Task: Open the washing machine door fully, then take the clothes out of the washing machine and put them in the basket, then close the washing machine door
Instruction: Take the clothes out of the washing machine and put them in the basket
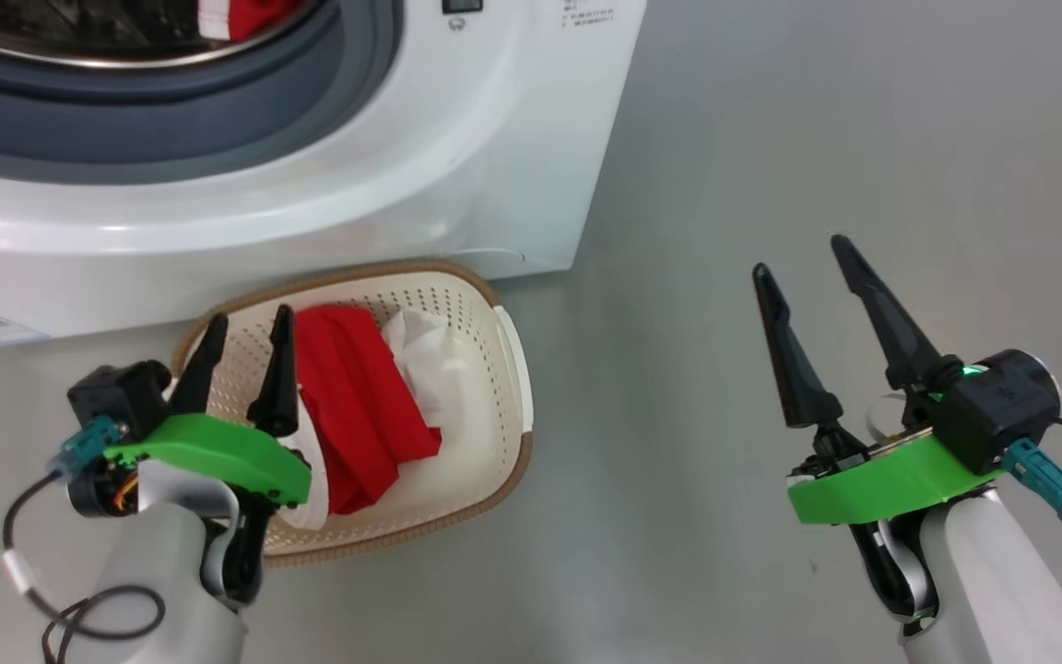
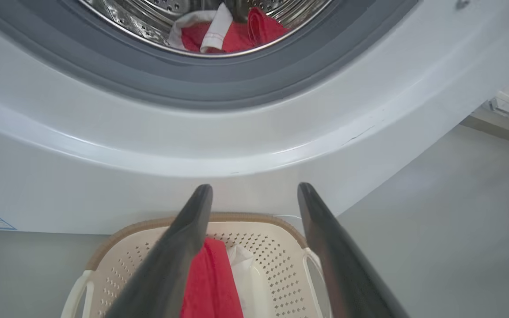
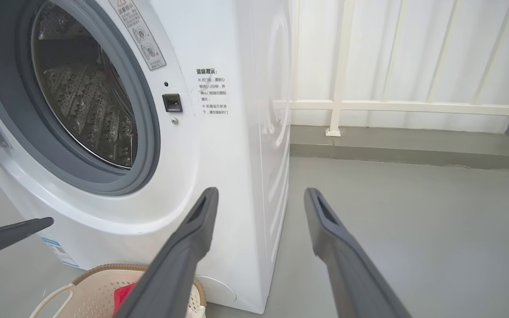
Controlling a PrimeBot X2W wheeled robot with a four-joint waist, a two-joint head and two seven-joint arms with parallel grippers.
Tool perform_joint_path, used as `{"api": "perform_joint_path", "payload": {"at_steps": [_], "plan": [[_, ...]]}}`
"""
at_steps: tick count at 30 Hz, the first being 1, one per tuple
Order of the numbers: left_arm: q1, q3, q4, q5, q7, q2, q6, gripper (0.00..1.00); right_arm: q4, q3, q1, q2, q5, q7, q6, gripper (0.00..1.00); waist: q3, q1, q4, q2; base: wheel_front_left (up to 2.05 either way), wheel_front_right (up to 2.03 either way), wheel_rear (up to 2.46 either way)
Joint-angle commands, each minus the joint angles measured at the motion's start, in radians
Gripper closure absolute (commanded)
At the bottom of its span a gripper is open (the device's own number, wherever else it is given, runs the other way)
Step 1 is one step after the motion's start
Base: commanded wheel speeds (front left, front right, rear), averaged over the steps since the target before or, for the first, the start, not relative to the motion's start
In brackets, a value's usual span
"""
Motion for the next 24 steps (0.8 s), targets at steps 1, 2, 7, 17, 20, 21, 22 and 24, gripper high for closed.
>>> {"api": "perform_joint_path", "payload": {"at_steps": [1, 2, 7, 17, 20, 21, 22, 24], "plan": [[0.044, 0.040, -0.076, 0.029, -0.012, 0.019, 0.007, 0.00, -0.021, 0.010, 0.019, 0.002, 0.002, -0.006, 0.005, 0.00, -0.047, 0.0000, 0.019, 0.0000, 0.00, 0.00, 0.00], [0.063, 0.050, -0.120, 0.041, -0.012, 0.014, 0.011, 0.00, -0.019, 0.004, 0.021, 0.002, -0.001, -0.006, 0.005, 0.00, -0.058, 0.0000, 0.022, 0.0000, 0.00, 0.00, 0.00], [0.146, 0.081, -0.305, 0.092, -0.012, -0.005, 0.020, 0.00, 0.002, -0.029, 0.025, 0.002, -0.039, -0.006, 0.005, 0.00, -0.115, 0.0000, 0.035, 0.0000, 0.00, 0.00, 0.00], [0.304, 0.122, -0.568, 0.149, -0.012, -0.017, 0.026, 0.00, 0.012, -0.072, 0.056, 0.002, -0.070, -0.006, 0.005, 0.00, -0.219, 0.0000, 0.043, 0.0000, 0.00, 0.00, 0.00], [0.343, 0.131, -0.606, 0.153, -0.012, -0.018, 0.026, 0.00, 0.001, -0.075, 0.068, 0.002, -0.084, -0.006, 0.005, 0.00, -0.234, 0.0000, 0.043, 0.0000, 0.00, 0.00, 0.00], [0.355, 0.133, -0.614, 0.153, -0.012, -0.018, 0.027, 0.00, -0.002, -0.074, 0.074, 0.002, -0.088, -0.006, 0.005, 0.00, -0.239, 0.0000, 0.043, 0.0000, 0.00, 0.00, 0.00], [0.368, 0.136, -0.620, 0.154, -0.012, -0.016, 0.030, 0.00, -0.006, -0.074, 0.080, 0.002, -0.091, -0.006, 0.005, 0.00, -0.244, 0.0000, 0.042, 0.0000, 0.00, 0.00, 0.00], [0.391, 0.141, -0.632, 0.155, -0.012, -0.013, 0.036, 0.00, -0.017, -0.076, 0.093, 0.002, -0.097, -0.006, 0.005, 0.00, -0.255, 0.0000, 0.043, 0.0000, 0.00, 0.00, 0.00]]}}
